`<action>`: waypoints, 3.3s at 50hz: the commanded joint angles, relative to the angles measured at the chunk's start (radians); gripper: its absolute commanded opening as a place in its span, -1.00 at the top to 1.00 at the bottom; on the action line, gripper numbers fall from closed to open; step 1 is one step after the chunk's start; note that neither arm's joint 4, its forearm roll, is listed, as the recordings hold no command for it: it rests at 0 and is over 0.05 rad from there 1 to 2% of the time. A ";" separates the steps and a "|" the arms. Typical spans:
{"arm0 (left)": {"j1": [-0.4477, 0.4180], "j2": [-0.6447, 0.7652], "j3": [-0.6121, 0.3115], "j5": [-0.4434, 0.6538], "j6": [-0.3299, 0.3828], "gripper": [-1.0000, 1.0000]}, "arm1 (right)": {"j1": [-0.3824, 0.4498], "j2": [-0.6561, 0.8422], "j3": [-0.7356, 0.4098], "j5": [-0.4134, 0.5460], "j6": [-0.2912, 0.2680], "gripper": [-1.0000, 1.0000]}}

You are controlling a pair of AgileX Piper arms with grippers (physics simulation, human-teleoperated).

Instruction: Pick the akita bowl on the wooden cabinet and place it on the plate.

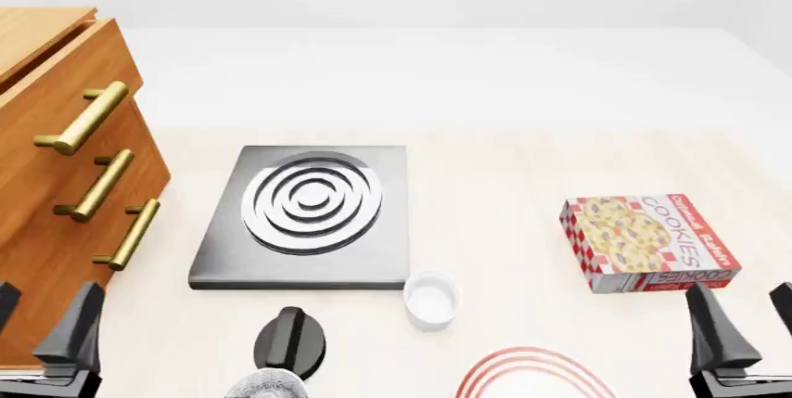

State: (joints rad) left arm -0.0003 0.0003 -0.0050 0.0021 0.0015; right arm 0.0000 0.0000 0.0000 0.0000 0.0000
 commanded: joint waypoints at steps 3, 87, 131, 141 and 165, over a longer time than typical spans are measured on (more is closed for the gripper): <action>0.021 0.000 -0.005 0.003 0.017 -1.00 | 0.000 0.000 0.000 0.000 0.000 -1.00; 0.055 0.068 -0.726 0.460 0.009 -1.00 | 0.000 0.000 0.000 0.000 0.000 -1.00; 0.376 0.426 -0.981 0.430 -0.158 -1.00 | 0.000 0.000 0.000 0.000 0.000 -1.00; 0.378 0.595 -1.047 0.435 -0.230 -1.00 | 0.000 0.000 0.000 0.000 0.000 -1.00; 0.447 0.772 -1.188 0.418 -0.285 -1.00 | 0.000 0.000 0.000 0.000 0.000 -1.00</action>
State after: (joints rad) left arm 0.4086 0.7052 -1.1378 0.4181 -0.2607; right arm 0.0000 0.0000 0.0000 0.0000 0.0000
